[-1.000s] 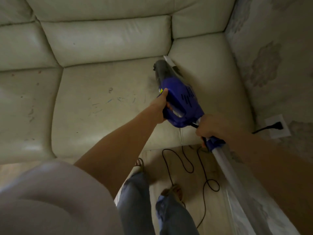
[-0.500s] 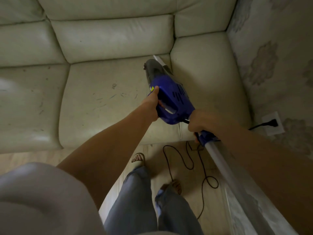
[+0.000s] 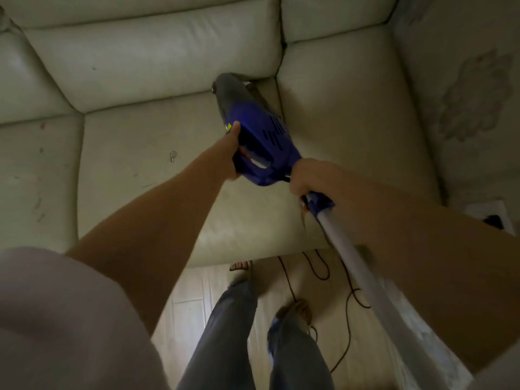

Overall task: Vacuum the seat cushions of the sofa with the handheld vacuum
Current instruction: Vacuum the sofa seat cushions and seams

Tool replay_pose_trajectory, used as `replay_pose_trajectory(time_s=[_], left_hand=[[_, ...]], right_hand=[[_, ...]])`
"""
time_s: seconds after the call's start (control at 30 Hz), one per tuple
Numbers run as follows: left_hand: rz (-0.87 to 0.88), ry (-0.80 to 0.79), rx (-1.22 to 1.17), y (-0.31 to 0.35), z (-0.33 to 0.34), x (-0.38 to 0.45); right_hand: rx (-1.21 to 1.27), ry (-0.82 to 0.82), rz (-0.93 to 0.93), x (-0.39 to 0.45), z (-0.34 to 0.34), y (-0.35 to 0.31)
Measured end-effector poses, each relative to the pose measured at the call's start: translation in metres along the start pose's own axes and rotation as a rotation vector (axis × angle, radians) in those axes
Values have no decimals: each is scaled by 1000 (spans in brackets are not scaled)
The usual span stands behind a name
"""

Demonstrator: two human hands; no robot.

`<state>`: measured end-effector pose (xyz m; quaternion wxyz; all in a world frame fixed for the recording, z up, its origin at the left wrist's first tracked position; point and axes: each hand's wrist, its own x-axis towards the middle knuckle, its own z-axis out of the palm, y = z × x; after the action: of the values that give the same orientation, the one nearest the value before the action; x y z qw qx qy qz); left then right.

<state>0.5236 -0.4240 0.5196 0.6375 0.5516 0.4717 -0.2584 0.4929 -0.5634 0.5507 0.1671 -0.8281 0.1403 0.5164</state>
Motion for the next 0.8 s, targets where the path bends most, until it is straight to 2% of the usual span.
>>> replay_pose_trajectory(time_s=[0.13,0.23,0.3,0.5,0.8], left_hand=[[-40,7,94,20,-33,35],[-57,-16,63,12,-36,52],[-53,-17,16,6,-31,55],[-85,-53,5,9,-21,51],[-110,-65,-76,6,-31,7]], right_hand=[[17,-118,69,18,17,-40],[47,-157,66,24,23,-40],[14,-96,20,28,19,-33],[-135,-56,16,21,12,-27],[-187,25,-15,-3,17,-17]])
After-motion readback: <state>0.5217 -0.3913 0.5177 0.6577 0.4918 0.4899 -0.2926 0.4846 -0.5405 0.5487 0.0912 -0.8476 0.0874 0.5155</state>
